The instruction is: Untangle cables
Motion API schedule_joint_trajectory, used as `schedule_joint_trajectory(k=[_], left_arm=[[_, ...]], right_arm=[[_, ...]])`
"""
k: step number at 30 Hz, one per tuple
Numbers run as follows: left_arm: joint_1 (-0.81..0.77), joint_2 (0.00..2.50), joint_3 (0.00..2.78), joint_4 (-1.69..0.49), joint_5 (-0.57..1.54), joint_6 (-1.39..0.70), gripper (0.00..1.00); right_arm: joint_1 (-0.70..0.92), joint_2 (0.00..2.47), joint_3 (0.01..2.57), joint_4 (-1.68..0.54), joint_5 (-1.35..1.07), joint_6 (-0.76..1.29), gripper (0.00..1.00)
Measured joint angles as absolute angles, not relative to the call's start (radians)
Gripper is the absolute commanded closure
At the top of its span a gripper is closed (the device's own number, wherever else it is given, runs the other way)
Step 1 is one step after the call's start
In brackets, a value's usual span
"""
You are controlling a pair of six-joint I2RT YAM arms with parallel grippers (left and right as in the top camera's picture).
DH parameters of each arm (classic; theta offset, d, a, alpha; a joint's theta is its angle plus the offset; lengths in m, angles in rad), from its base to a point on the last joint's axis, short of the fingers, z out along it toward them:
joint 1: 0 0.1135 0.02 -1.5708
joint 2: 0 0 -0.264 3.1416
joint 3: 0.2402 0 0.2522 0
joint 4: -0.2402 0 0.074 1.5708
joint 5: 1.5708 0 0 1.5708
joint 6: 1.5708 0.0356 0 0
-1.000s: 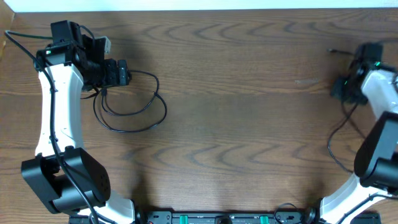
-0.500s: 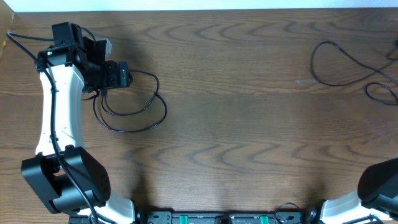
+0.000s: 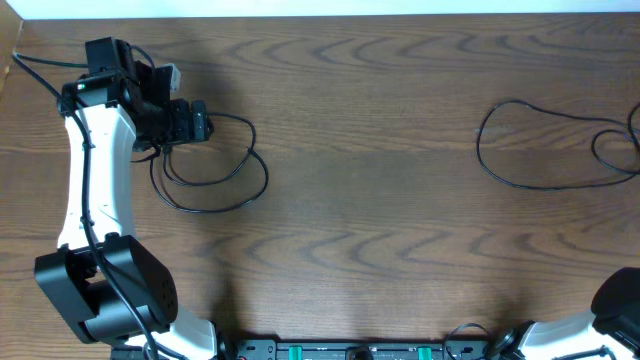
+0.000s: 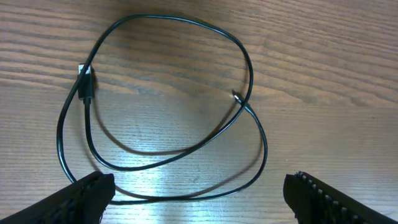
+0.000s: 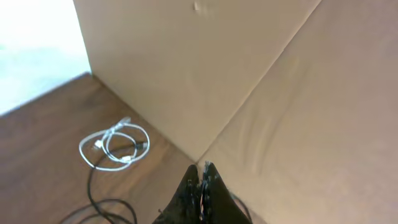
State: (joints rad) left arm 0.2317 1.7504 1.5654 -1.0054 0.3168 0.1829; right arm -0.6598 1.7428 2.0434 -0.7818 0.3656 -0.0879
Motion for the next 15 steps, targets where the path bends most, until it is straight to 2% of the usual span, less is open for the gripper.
schedule_joint_trajectory(k=[6, 7, 8, 9, 10, 11, 12, 15], left_arm=[[0.232, 1.75, 1.565, -0.989, 0.317, 0.183, 0.07], [0.232, 1.75, 1.565, -0.989, 0.317, 0.183, 0.07], [0.232, 1.75, 1.565, -0.989, 0.317, 0.183, 0.07], [0.232, 1.75, 1.565, -0.989, 0.317, 0.183, 0.07], [0.232, 1.75, 1.565, -0.989, 0.317, 0.183, 0.07], [0.232, 1.75, 1.565, -0.988, 0.317, 0.183, 0.07], [0.232, 1.75, 1.565, -0.987, 0.317, 0.183, 0.07], [0.232, 1.75, 1.565, -0.981, 0.317, 0.18, 0.07]], right_arm=[[-0.657, 1.743, 1.984, -0.826, 0.181, -0.084, 0.99], [-0.648, 1.746, 1.974, -0.826, 0.143, -0.084, 0.96], [-0.619, 1.753, 1.961, -0.828, 0.077, -0.084, 0.89], [-0.589, 1.758, 1.958, -0.827, 0.048, -0.085, 0.76], [-0.544, 1.761, 1.954, -0.828, 0.013, -0.087, 0.49], [-0.503, 1.761, 1.953, -0.83, -0.006, -0.086, 0.13], [-0.434, 1.761, 1.952, -0.835, -0.031, -0.09, 0.01], [-0.266, 1.761, 1.948, -0.828, -0.068, -0.096, 0.01]])
